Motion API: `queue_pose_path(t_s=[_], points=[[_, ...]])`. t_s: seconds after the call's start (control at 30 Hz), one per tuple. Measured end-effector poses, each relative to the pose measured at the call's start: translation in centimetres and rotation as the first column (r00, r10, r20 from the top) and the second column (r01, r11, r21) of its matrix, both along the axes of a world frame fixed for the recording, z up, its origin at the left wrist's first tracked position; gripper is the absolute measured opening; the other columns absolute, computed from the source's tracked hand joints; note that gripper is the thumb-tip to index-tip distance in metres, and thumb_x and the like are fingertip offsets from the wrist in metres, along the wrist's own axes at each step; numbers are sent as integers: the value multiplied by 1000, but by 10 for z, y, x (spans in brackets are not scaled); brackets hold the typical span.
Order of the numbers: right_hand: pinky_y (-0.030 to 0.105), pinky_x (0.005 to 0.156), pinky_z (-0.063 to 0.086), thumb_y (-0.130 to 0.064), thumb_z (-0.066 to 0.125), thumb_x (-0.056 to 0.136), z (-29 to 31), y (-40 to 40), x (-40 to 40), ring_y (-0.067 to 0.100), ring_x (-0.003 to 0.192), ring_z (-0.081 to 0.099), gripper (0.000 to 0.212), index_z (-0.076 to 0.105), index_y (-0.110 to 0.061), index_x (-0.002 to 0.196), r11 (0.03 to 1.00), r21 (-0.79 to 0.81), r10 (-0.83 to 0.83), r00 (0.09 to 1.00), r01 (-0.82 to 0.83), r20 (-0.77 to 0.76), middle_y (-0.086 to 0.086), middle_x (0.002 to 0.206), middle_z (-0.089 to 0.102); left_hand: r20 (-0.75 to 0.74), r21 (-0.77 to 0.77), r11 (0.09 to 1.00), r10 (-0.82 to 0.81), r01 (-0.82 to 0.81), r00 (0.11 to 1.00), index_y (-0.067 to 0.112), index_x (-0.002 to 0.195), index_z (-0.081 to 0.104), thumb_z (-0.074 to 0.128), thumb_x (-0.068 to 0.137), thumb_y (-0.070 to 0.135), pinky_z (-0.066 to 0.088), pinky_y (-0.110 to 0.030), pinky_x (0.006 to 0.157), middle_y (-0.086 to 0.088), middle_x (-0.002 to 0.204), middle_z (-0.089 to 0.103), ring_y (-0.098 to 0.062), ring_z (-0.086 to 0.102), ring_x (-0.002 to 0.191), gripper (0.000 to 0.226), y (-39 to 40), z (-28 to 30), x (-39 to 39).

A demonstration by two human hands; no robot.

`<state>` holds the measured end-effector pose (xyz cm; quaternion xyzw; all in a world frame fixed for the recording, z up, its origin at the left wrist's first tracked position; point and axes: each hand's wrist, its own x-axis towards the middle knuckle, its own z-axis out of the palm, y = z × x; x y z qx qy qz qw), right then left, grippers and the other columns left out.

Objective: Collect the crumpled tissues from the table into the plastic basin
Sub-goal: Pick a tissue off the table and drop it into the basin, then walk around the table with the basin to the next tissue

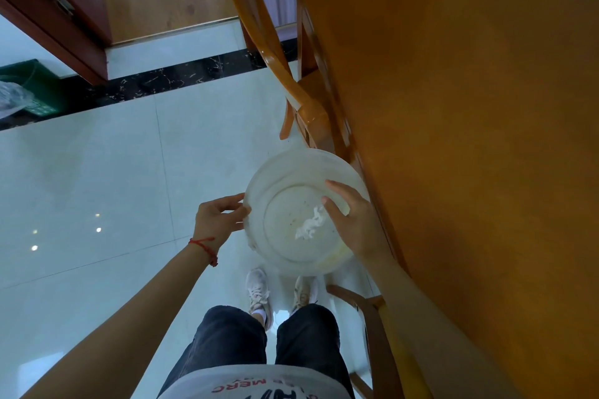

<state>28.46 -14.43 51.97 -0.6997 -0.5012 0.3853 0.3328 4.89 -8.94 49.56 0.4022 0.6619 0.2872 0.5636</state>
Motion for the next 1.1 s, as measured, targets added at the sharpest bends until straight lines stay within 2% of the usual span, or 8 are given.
queue_pose_path(t_s=[0.1, 0.3, 0.43, 0.6, 0.7, 0.8, 0.97, 1.1], points=[[-4, 87, 31, -21, 57, 89, 0, 3, 0, 3, 111, 46, 35, 55, -12, 123, 997, 10, -71, 997, 71, -14, 3, 128, 58, 3, 1, 1000, -4, 4, 1000, 5, 111, 65, 67, 80, 5, 59, -24, 65, -9, 86, 69, -24, 66, 82, 31, -1, -2, -7], [34, 96, 47, -19, 58, 88, -2, 9, -6, 19, 107, 57, 31, 60, -10, 118, 982, 32, -187, 981, 185, 60, 11, 117, 64, -2, 9, 999, -31, 31, 1000, 7, 110, 65, 66, 80, 6, 56, -20, 61, -6, 86, 70, -19, 66, 79, 30, 6, -6, -28], [13, 85, 45, -15, 59, 88, -1, 13, -21, 25, 90, 64, 24, 65, -3, 107, 970, 139, -218, 963, 197, 157, 16, 100, 70, 2, 11, 995, -102, 102, 995, 5, 110, 65, 66, 81, 6, 56, -19, 60, -3, 86, 69, -16, 66, 78, 30, 23, -8, -50], [19, 87, 38, -17, 62, 86, -1, 18, -49, 28, 102, 62, 30, 62, -3, 112, 951, 46, -308, 911, 307, 274, 17, 111, 67, 20, 9, 978, -208, 208, 978, 1, 111, 64, 67, 79, 5, 56, -30, 69, -7, 90, 68, -23, 65, 78, 32, 55, -4, -82], [18, 79, 41, -18, 63, 85, -4, 14, -74, 33, 99, 62, 30, 62, -1, 109, 903, 25, -421, 873, 429, 245, 19, 108, 67, 43, 16, 961, -277, 276, 960, 0, 111, 63, 66, 80, 3, 55, -24, 61, -3, 84, 68, -20, 65, 76, 32, 74, -1, -99], [31, 90, 45, -24, 62, 85, -9, -1, -101, 27, 105, 59, 42, 56, -6, 122, 810, -133, -551, 818, 572, 165, 14, 119, 63, 57, -3, 944, -329, 329, 943, -2, 111, 62, 66, 79, 2, 54, -35, 73, -7, 85, 67, -26, 63, 77, 32, 87, 2, -111], [28, 89, 44, -24, 56, 90, -16, -39, -140, 26, 103, 60, 36, 56, -8, 122, 641, -224, -738, 670, 734, 81, 12, 118, 64, 89, -34, 915, -398, 402, 913, -7, 110, 61, 65, 79, -3, 51, -43, 81, -18, 97, 64, -33, 60, 86, 32, 97, 4, -118], [41, 76, 53, -23, 54, 90, -21, -66, -158, 26, 82, 62, 31, 60, -9, 117, 587, -273, -781, 622, 762, 56, 12, 102, 69, 76, -45, 872, -484, 488, 872, -4, 108, 63, 66, 78, -2, 56, -40, 76, -14, 93, 64, -31, 59, 83, 30, 96, 0, -113]])
